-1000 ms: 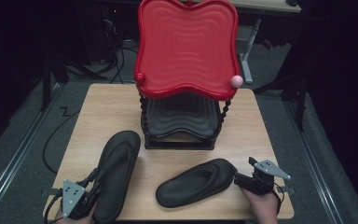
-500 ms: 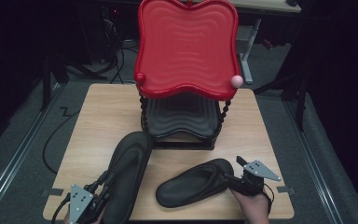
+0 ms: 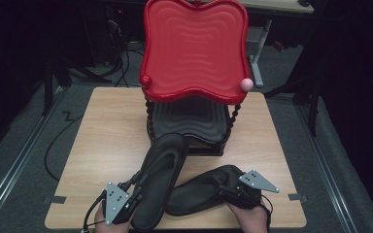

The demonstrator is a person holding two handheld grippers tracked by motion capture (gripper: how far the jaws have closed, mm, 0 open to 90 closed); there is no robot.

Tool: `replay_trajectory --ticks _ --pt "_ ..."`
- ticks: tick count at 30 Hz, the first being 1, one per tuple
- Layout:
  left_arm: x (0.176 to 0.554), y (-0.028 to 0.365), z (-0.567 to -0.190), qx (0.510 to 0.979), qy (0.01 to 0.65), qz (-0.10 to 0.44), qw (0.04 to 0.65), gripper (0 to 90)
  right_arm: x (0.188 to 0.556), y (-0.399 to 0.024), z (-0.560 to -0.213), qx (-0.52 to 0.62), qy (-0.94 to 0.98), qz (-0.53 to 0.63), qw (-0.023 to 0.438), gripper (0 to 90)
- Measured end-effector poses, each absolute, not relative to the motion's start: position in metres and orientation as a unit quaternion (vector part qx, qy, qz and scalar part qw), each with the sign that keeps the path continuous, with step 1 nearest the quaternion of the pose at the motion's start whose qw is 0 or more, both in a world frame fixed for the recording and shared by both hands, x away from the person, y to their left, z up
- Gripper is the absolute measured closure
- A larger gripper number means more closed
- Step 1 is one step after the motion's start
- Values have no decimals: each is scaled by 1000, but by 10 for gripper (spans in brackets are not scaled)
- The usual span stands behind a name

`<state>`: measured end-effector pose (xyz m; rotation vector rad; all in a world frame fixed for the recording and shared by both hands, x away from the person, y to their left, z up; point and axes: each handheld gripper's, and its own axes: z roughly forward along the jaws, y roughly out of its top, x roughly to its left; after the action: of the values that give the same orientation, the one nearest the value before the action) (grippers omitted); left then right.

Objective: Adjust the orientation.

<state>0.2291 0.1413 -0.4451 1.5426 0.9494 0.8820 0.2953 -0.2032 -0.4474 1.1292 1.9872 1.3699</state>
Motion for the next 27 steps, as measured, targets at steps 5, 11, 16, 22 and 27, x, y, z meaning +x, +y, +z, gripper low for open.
replay_trajectory --ticks 5,11,16,22,27 --pt "240 125 -445 650 397 363 537 778 294 -190 -438 402 722 513 233 234" --pt "259 102 -447 652 389 369 536 779 285 -166 -418 379 714 543 227 235" --pt "270 92 -445 642 397 383 532 781 280 -144 -412 359 719 552 222 235" --pt "276 87 -435 623 403 392 544 780 287 -124 -412 349 729 545 224 271" --pt "280 85 -427 611 402 398 554 777 293 -118 -411 351 725 543 239 472"
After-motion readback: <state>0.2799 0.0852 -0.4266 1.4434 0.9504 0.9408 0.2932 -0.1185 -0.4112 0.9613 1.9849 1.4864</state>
